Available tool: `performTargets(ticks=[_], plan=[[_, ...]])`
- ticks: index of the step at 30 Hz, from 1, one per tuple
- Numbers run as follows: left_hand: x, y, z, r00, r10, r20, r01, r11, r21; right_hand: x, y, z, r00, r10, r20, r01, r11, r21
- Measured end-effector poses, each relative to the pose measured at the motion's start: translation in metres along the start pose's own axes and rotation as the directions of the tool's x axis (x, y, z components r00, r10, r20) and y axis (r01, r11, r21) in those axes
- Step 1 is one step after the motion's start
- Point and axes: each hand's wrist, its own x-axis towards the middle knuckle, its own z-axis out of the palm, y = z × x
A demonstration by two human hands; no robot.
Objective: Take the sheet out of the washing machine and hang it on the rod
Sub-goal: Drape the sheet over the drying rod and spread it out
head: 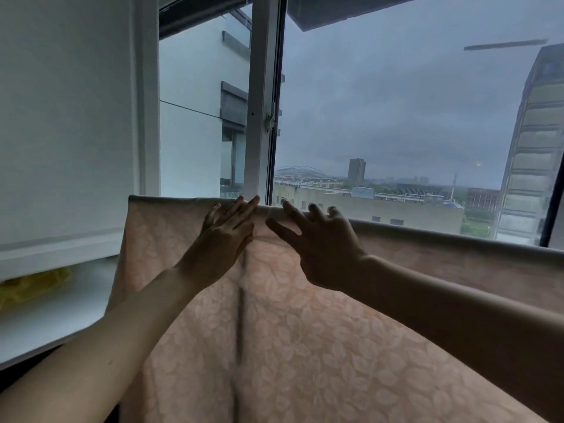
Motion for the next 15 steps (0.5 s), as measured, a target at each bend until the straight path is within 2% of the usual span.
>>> performTargets(ticks=[6,8,11,13,15], plan=[[0.001,-0.003,-0.001,0.999,0.001,-0.052,-0.003,1.000,-0.028,0.022,-0.016,0.004,0.999,0.003,-0.035,-0.004,1.000,-0.014],[0.002,-0.004,-0.004,0.997,-0.031,-0.072,0.022,0.992,-0.122,0.028,-0.019,0.005,0.996,0.017,-0.088,-0.018,1.000,-0.018],[0.003,-0.019,-0.010,0.992,-0.076,-0.103,0.043,0.956,-0.290,0.032,-0.022,0.009,0.996,-0.012,-0.083,0.009,0.999,-0.042],[0.003,-0.035,-0.011,0.990,-0.076,-0.121,0.034,0.948,-0.317,0.033,-0.024,0.008,0.996,0.004,-0.090,-0.008,0.999,-0.039],[0.005,-0.054,-0.011,0.984,-0.144,-0.104,0.101,0.936,-0.338,0.034,-0.025,0.008,0.994,0.043,-0.104,-0.045,0.999,-0.020]])
